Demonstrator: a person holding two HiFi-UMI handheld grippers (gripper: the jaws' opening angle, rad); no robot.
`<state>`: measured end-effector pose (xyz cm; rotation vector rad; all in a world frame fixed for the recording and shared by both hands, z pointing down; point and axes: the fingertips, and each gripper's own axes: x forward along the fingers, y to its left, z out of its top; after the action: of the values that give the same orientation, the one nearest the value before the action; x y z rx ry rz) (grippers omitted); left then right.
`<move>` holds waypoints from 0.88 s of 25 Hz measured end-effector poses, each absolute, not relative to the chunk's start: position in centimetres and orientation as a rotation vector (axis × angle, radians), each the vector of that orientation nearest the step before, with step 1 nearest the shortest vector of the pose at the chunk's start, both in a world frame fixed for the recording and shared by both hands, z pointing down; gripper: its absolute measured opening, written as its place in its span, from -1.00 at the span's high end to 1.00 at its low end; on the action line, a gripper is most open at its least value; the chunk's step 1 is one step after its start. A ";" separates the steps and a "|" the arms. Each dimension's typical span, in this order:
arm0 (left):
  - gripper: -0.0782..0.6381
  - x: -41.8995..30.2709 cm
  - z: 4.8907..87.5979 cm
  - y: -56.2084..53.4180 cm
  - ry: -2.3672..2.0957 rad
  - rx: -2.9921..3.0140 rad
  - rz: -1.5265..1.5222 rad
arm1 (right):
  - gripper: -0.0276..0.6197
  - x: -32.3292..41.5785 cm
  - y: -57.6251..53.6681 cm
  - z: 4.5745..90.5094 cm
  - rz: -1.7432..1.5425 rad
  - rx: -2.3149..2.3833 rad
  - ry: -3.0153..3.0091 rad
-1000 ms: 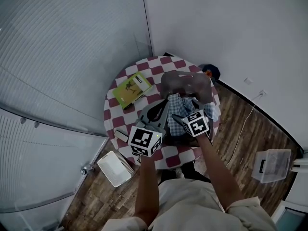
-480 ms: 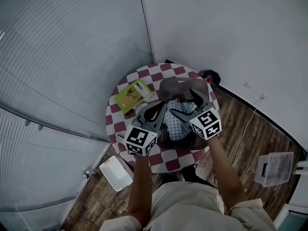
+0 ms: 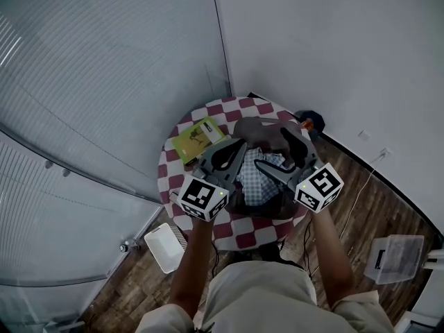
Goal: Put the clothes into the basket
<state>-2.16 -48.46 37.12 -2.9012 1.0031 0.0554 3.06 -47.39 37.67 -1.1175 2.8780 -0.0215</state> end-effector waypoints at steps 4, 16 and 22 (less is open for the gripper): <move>0.74 -1.3 36.9 -47.9 0.998 -2.920 0.027 | -0.21 4.5 -46.6 36.4 0.064 -1.109 2.886; 0.74 -2.6 38.1 -45.6 1.062 -2.898 0.016 | 0.82 6.6 -44.3 37.3 0.030 -1.053 2.927; 0.74 -3.5 38.8 -45.2 1.087 -2.882 -0.024 | 0.85 7.8 -43.6 36.9 0.086 -1.077 2.949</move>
<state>-3.54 -45.18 38.83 -2.8821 1.0865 -0.0240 7.78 -43.58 36.90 -1.0767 2.9492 0.0865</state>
